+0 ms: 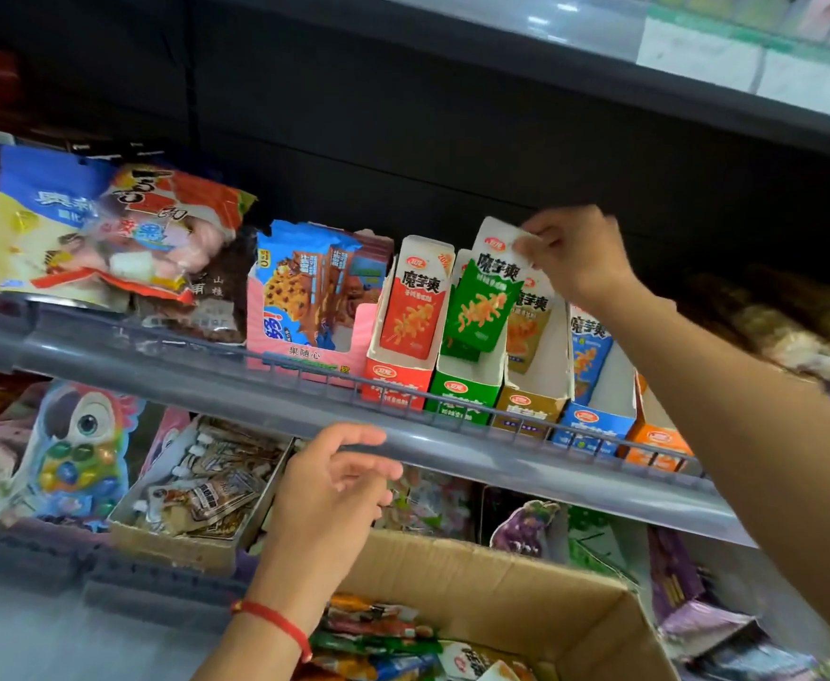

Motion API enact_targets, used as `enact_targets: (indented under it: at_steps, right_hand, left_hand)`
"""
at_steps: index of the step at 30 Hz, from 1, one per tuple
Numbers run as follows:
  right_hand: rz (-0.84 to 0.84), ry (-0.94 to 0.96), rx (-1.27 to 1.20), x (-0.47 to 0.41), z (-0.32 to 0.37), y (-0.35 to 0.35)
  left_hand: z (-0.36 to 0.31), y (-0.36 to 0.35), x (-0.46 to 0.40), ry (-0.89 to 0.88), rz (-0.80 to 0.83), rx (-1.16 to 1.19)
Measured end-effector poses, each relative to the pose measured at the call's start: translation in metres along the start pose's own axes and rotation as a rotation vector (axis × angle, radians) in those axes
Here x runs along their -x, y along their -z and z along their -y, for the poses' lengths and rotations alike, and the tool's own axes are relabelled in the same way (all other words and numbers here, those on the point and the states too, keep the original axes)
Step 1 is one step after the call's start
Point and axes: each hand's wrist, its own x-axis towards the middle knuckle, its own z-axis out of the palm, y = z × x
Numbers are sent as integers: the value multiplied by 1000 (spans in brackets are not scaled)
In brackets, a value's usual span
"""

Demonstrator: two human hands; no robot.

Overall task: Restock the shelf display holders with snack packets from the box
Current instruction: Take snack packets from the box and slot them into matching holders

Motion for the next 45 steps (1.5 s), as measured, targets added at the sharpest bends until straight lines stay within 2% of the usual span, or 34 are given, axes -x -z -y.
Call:
enact_targets:
  at_steps: [5,10,17,21,25,28,30,32,35,37,39,41,45]
  right_hand:
    - [139,5,197,-1,3,-37]
    - [143,-28,331,-11,1,-47]
    - [175,37,514,-26,1,-50]
    - [118,100,653,-25,-4,-55]
    - [3,190,535,-9,2,-50]
    - [-59,337,272,40,15,-45]
    - [52,456,120,100,23,-43]
    - [275,519,60,166,25,-40]
    - [746,456,220,253,4,-48]
    - [959,394,363,295,-17,-62]
    - [1009,326,412,316,-31,-75]
    - [970,292,404,321,-31,-88]
    - [899,352,429,323,-13,-122]
  left_hand:
    - [-5,4,-1,33,30,-57]
    - [-10,9,-1,68,88,-125]
    - [-7,13,-4,68,85,-148]
    - [-1,12,-5,48,106,-222]
    - [5,14,-5,2,141,-341]
    - [12,14,-2,-110,215,-615]
    - [18,13,3,-179,295,-824]
    - [25,11,8,-191,390,-976]
    - [38,11,19,-125,528,-1092]
    - [44,12,26,-88,569,-1113]
    - [48,14,32,-80,569,-1113]
    - [48,17,33,-73,538,-1086]
    - [48,22,28,-98,400,-1039]
